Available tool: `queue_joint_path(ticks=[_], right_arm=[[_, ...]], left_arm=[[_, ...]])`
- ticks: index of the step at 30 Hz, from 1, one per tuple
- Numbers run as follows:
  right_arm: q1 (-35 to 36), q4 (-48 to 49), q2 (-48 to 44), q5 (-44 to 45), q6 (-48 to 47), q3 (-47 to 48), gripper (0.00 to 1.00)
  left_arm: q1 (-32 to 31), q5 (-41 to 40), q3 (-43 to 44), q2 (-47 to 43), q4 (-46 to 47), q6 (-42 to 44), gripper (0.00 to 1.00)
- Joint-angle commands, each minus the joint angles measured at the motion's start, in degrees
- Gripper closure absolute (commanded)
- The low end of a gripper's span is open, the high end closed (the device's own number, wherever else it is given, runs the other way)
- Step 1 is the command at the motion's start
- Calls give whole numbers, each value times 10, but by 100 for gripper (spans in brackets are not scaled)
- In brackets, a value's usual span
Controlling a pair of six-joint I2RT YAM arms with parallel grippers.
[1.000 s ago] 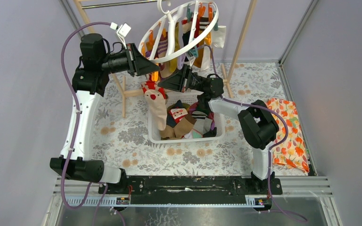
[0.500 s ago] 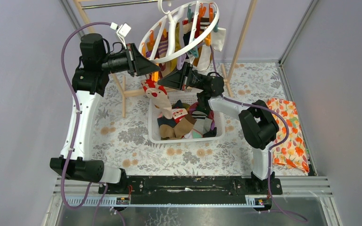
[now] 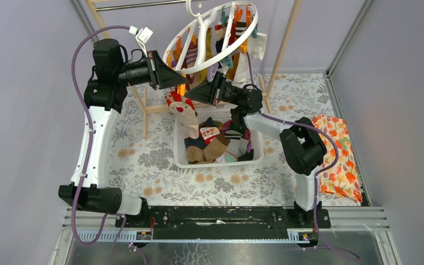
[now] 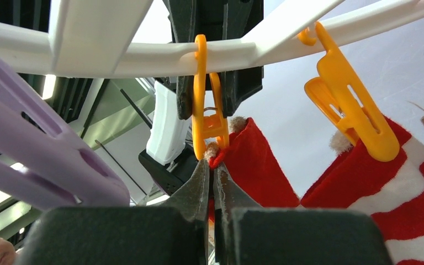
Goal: Clip the socks to the hanger
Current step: Clamp the sock onto the hanger.
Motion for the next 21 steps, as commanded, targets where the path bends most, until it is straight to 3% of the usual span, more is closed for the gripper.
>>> queue_joint_path(ticks=[1, 21], right_arm=[[3, 79, -15, 27, -12, 20, 100], [1, 80, -49, 75, -41, -22, 100]], left_arm=[[1, 50, 6, -14, 41, -9, 100], [6, 62, -5, -19, 77, -38, 100]])
